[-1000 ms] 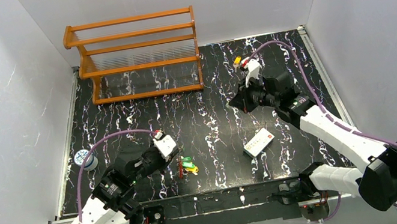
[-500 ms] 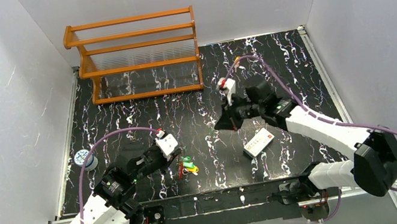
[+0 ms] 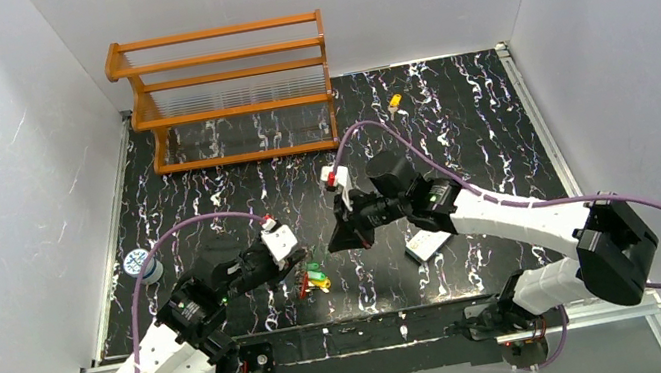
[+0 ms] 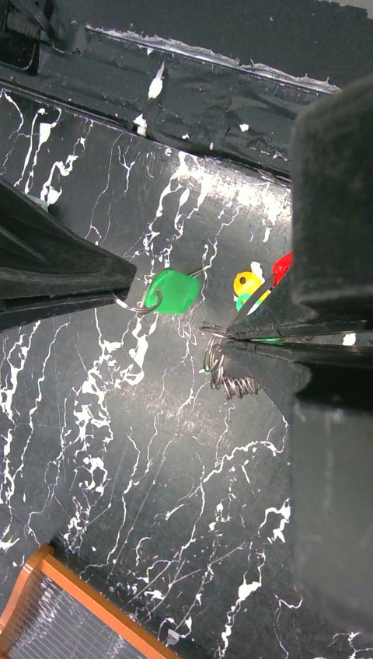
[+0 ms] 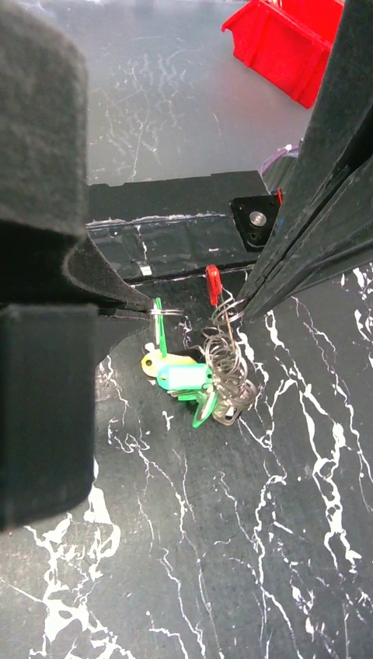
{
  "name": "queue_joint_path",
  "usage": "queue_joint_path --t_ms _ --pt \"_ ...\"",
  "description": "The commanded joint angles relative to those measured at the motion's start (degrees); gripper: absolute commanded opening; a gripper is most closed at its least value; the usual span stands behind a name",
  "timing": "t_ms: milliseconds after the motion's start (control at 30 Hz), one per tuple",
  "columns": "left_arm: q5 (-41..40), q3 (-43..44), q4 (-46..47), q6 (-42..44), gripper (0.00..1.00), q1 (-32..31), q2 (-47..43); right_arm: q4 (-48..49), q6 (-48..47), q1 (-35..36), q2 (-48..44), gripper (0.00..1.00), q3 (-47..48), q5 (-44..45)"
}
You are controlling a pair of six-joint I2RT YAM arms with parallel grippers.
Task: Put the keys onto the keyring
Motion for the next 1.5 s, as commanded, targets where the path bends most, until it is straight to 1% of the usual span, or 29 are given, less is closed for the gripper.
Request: queue_joint_path --t_ms 0,500,933,1167,1200,1467 --pt "2.76 2.17 1.94 -0.36 0.0 -0.27 0.11 3.72 -1.28 1.49 0.07 0.01 2.7 -0.62" --pt "4.76 2.33 2.59 -0.62 0.0 -0.26 1.01 3.37 -3.38 7.36 1.09 0.01 4.23 6.4" --pt "5.45 2.26 2.81 -0.7 0.0 -0.28 1.23 2.31 -2.11 7.94 2.18 0.01 5.36 13.33" --pt "5.34 2.26 2.81 -0.66 0.0 -0.28 1.11 1.43 -2.82 7.97 2.62 0.01 5.53 14.0" --pt "5.29 2.26 2.77 -0.66 0.0 -0.28 1.1 0.15 -2.82 7.98 2.47 0.01 5.31 14.37" --pt "5.12 2.17 2.85 -0.79 0.0 -0.28 0.55 -0.65 -3.29 8.02 2.06 0.01 4.51 17.63"
